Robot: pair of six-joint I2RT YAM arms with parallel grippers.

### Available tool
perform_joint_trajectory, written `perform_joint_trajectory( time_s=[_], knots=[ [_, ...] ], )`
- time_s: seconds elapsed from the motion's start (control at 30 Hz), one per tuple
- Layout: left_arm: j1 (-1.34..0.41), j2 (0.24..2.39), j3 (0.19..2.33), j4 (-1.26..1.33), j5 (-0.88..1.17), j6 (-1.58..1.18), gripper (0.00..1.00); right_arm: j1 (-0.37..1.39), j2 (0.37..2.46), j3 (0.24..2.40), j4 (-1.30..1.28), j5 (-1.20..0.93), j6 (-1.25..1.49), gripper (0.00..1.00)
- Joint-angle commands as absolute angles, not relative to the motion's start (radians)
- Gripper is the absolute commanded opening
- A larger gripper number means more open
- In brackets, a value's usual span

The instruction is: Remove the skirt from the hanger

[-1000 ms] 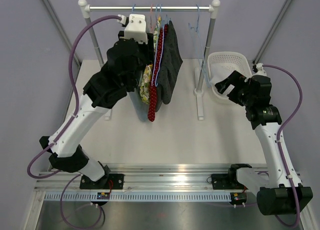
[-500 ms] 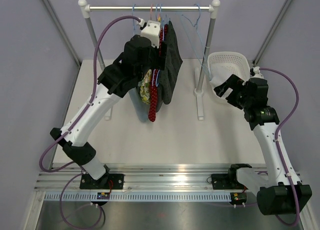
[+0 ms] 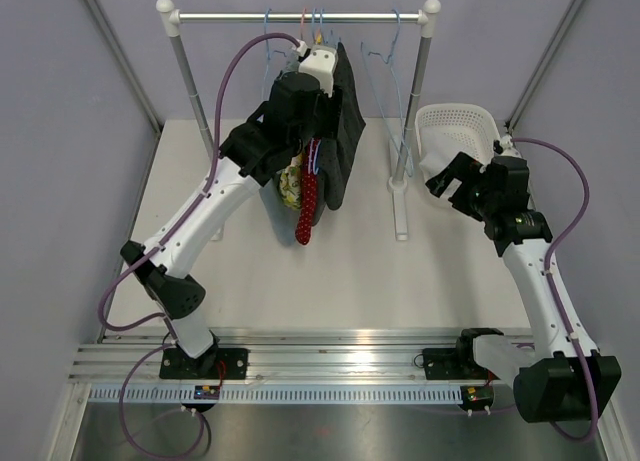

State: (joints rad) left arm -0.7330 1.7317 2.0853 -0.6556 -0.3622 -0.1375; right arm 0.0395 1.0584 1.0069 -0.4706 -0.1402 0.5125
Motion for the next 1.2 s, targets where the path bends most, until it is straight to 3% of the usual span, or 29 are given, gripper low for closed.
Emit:
perform_joint_trajectory(
  time_s=[0.0,0.23,0.43,0.57,1.17],
  knots=[
    [-0.730,1.746,2.125,-0.598,-0.327,-0.147,0.54,0.048,1.065,1.000,-0.419,-0.121,0.492,0.99],
    [-0.730,1.759,2.125,-0.591,-0.354,-0.153,0.47,0.049,1.074,0.983,-0.403,-0.120,0.488,0.99],
    [-0.735,1.726,2.146,-0.624,-0.413,-0.167,0.59,0.049,1.078,0.977,-0.400,-0.123,0.488,1.00],
    [-0.747,1.684,2.148,-0.621,-0.420,-0.155,0.61,0.049,1.078,0.971,-0.394,-0.130,0.497,0.99],
    [-0.792,1.715,2.184,-0.623,-0.384,-0.176,0.55,0.052,1.058,0.965,-0.411,-0.118,0.489,0.99]
  ],
)
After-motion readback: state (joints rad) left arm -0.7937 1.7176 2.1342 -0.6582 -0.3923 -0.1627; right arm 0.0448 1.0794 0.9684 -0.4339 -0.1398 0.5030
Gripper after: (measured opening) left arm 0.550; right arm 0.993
